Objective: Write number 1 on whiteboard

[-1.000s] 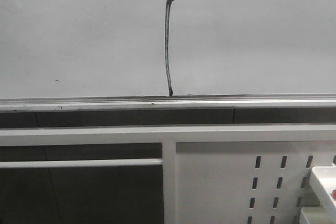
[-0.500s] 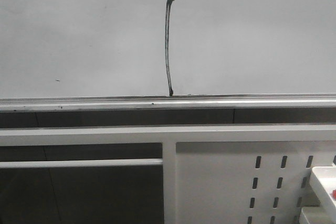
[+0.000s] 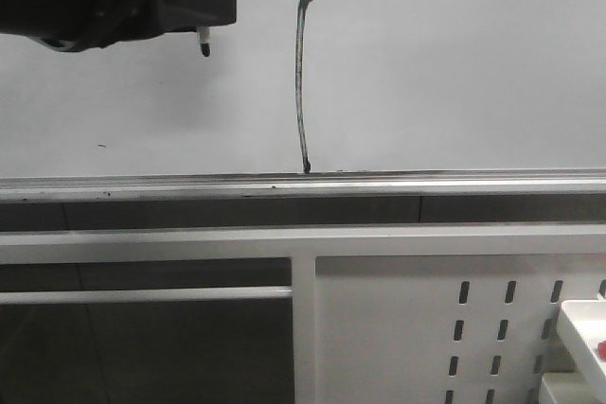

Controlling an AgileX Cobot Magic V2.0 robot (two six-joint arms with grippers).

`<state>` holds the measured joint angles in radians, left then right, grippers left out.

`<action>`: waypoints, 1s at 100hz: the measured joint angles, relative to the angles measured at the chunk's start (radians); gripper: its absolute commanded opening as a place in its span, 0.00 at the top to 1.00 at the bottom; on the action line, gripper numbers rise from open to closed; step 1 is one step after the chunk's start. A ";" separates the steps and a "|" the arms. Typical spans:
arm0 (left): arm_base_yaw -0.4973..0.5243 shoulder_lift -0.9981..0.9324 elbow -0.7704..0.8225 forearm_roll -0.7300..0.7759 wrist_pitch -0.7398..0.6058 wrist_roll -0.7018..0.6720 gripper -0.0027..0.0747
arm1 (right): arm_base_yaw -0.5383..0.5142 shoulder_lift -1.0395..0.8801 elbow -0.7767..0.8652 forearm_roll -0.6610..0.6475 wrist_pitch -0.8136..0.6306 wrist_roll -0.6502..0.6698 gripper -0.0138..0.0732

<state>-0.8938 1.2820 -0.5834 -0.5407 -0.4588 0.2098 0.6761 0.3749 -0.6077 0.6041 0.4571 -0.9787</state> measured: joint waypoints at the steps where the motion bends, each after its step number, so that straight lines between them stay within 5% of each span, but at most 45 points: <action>1: 0.000 0.003 0.000 -0.003 -0.003 0.000 0.99 | -0.005 -0.004 0.007 0.000 0.000 0.005 0.90; 53: 0.072 0.105 0.000 -0.060 -0.044 -0.002 0.99 | -0.029 -0.050 0.060 0.007 0.004 0.024 0.90; 100: 0.140 0.105 -0.049 -0.050 0.105 0.000 0.99 | -0.029 -0.050 0.060 0.031 -0.022 0.024 0.90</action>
<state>-0.7537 1.3867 -0.6320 -0.5906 -0.3537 0.2098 0.6474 0.3251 -0.5481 0.6351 0.4348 -0.9548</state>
